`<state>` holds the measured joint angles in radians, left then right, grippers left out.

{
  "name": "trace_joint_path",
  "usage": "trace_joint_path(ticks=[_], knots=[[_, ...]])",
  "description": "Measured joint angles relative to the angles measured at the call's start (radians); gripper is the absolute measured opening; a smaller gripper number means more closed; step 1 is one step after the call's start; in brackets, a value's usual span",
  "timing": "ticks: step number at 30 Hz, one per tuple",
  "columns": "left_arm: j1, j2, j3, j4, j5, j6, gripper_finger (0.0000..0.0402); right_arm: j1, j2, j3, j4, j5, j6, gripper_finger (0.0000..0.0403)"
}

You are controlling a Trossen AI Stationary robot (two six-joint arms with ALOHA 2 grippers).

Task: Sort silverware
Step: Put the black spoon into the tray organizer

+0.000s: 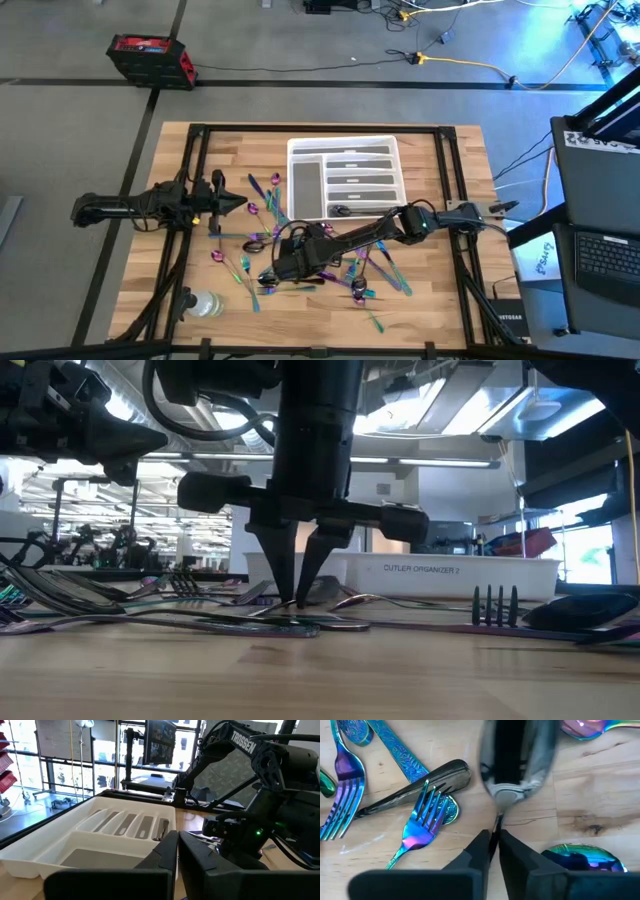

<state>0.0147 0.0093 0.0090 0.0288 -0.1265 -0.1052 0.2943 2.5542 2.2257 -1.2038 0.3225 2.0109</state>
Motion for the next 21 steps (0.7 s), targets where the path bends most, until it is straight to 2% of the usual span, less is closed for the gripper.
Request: trace_joint_path(ticks=[10,21], knots=[[0.000,0.000,0.000,0.000,0.000,0.000,0.0000,-0.001,-0.008,0.006,-0.002,-0.017,-0.092,0.0002],[0.000,0.000,0.000,0.000,0.000,0.000,0.0000,-0.001,-0.011,0.130,-0.117,-0.032,-0.205,0.0001]])
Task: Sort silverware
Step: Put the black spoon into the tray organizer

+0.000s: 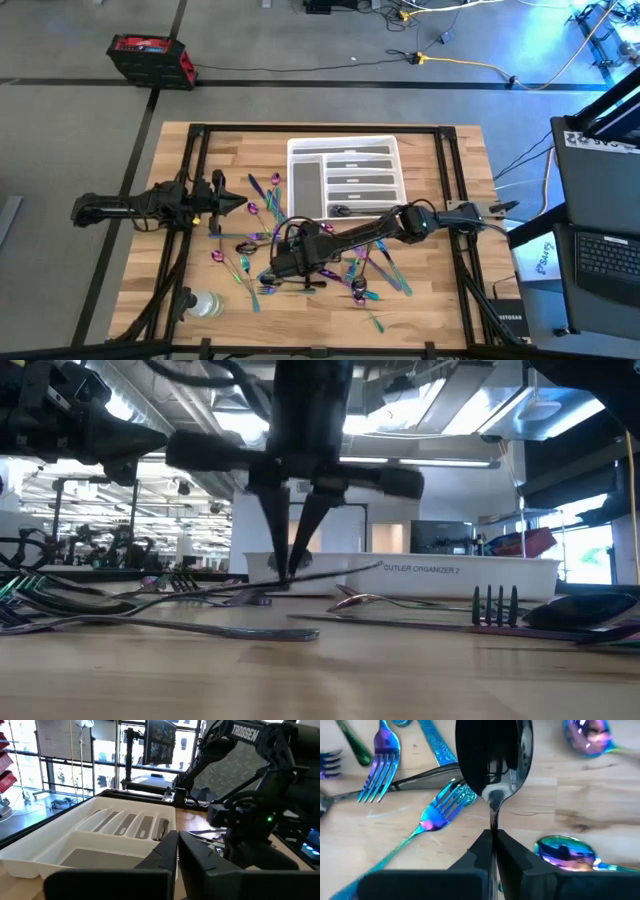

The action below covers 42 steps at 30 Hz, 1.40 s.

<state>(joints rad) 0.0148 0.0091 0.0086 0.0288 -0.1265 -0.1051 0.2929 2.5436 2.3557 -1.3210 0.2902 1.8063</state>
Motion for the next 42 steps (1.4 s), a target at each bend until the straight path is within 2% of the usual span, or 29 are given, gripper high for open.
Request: trace_joint_path(ticks=[9,19,24,28,32,36,38,42], knots=[[0.000,0.000,0.000,0.000,0.000,0.000,0.0000,-0.019,-0.039,-0.001,-0.120,0.017,-0.083,0.0001],[0.000,0.000,0.000,0.000,0.000,0.000,0.0000,-0.095,-0.107,0.000,-0.228,-0.026,-0.458,0.0001],[0.000,0.000,0.000,0.000,0.000,0.000,0.0000,-0.149,-0.185,0.001,-0.253,-0.019,-0.751,0.0001],[0.000,0.000,0.000,0.000,0.000,0.000,0.0000,-0.189,-0.233,0.001,-0.251,-0.024,-1.111,0.0001],[0.000,0.000,0.000,0.000,0.000,0.000,0.0000,-0.225,-0.273,0.000,-0.251,-0.092,-1.491,0.0001],[0.000,0.000,0.000,0.000,0.000,0.000,0.0000,-0.254,-0.305,-0.001,-0.251,-0.146,-1.783,0.0000],[0.000,0.000,0.000,0.000,0.000,0.000,0.0000,-0.274,-0.329,-0.005,-0.247,-0.214,-1.902,0.0000],[0.000,0.000,0.000,0.000,0.000,0.000,0.0000,-0.332,-0.421,-0.095,-0.212,-0.286,-2.001,0.0000]])
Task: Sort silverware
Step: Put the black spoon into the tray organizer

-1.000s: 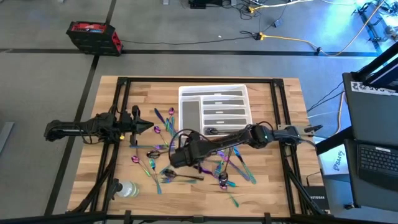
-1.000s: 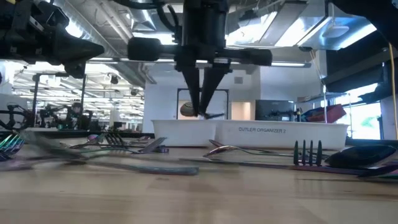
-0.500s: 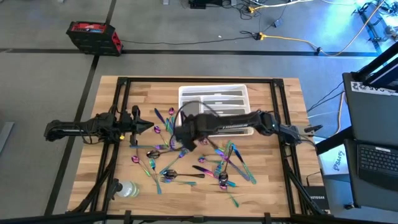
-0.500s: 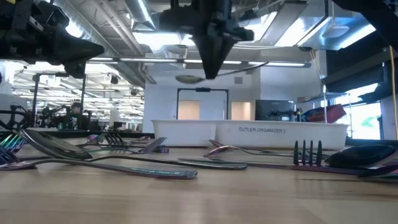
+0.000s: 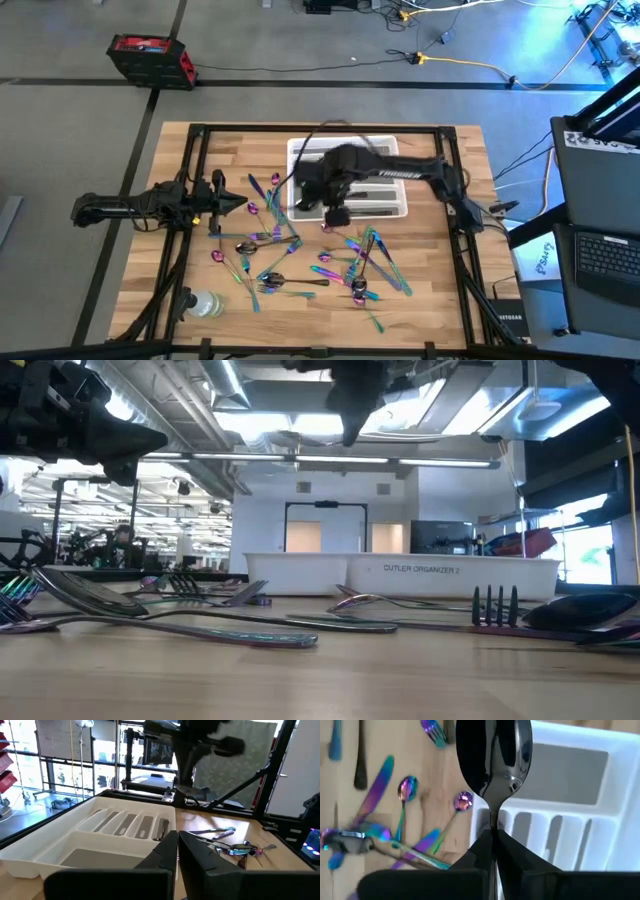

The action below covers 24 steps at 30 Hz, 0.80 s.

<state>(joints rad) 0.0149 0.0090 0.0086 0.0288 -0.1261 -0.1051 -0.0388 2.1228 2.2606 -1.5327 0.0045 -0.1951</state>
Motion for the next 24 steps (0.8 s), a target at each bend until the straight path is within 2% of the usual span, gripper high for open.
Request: trace_joint_path(ticks=[4,10,15,19,24], knots=[[0.000,0.000,0.000,0.000,0.000,0.000,0.0000,-0.045,-0.152,-0.217,0.138,-0.036,-0.031,0.0000],[0.000,0.000,0.000,0.000,0.000,0.000,0.0000,-0.070,-0.455,-0.734,0.463,-0.082,-0.046,0.0000],[0.000,0.000,0.000,0.000,0.000,0.000,0.0000,-0.116,-0.563,-1.071,0.707,-0.142,-0.049,0.0000],[0.000,0.000,0.000,0.000,0.000,0.000,0.0000,-0.141,-0.569,-1.222,0.863,-0.186,-0.079,0.0000],[0.000,0.000,0.000,0.000,0.000,0.000,0.0000,-0.144,-0.546,-1.286,0.966,-0.183,-0.111,0.0000]])
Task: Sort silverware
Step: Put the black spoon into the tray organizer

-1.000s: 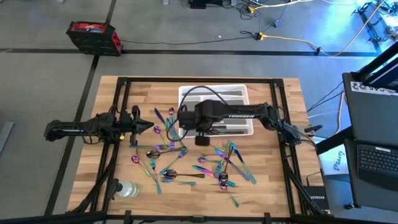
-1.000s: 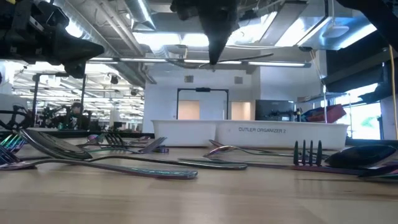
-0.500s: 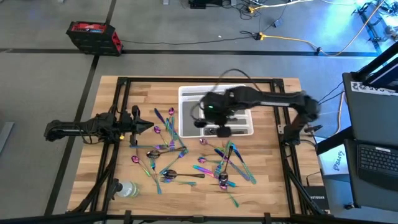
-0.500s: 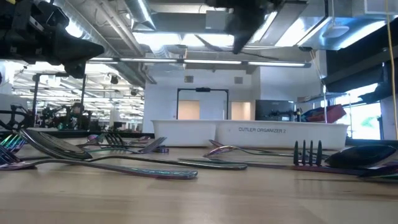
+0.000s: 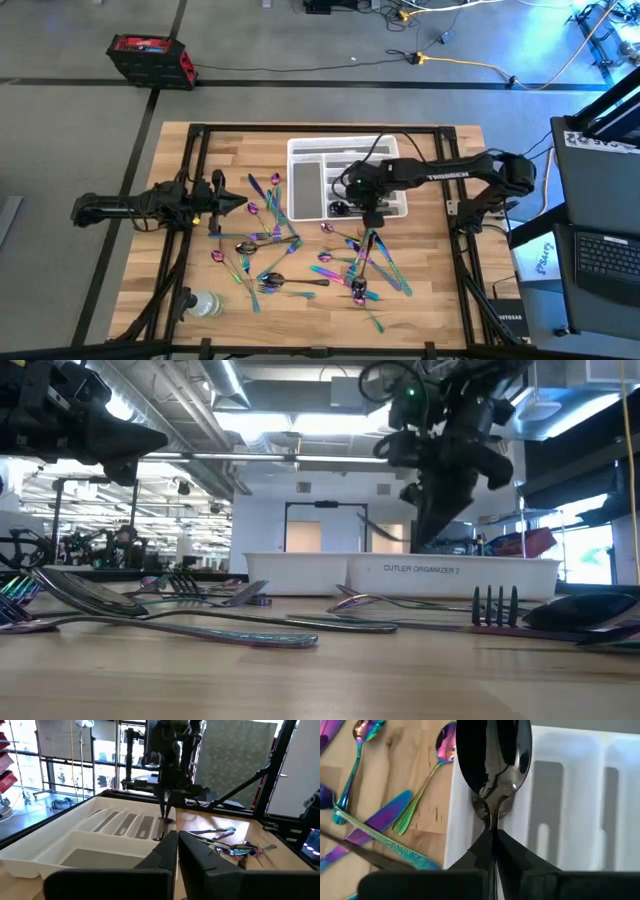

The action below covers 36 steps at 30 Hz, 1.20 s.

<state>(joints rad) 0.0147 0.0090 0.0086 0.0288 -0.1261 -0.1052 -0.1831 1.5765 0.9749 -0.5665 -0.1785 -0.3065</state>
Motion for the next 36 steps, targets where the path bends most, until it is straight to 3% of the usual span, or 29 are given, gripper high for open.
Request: trace_joint_path(ticks=[12,22,29,36], knots=[[0.000,0.000,0.000,0.000,0.000,0.000,0.0000,-0.016,0.023,-0.021,0.028,0.010,-0.021,0.0004],[0.000,0.000,0.000,0.000,0.000,0.000,0.0000,-0.010,0.020,0.022,0.004,0.086,0.061,0.0120],[0.000,0.000,0.000,0.000,0.000,0.000,0.0000,0.184,-0.001,0.201,0.120,0.169,0.135,0.0124],[0.000,0.000,0.000,0.000,0.000,0.000,0.0000,0.372,0.190,0.257,0.312,0.194,0.286,0.0103]])
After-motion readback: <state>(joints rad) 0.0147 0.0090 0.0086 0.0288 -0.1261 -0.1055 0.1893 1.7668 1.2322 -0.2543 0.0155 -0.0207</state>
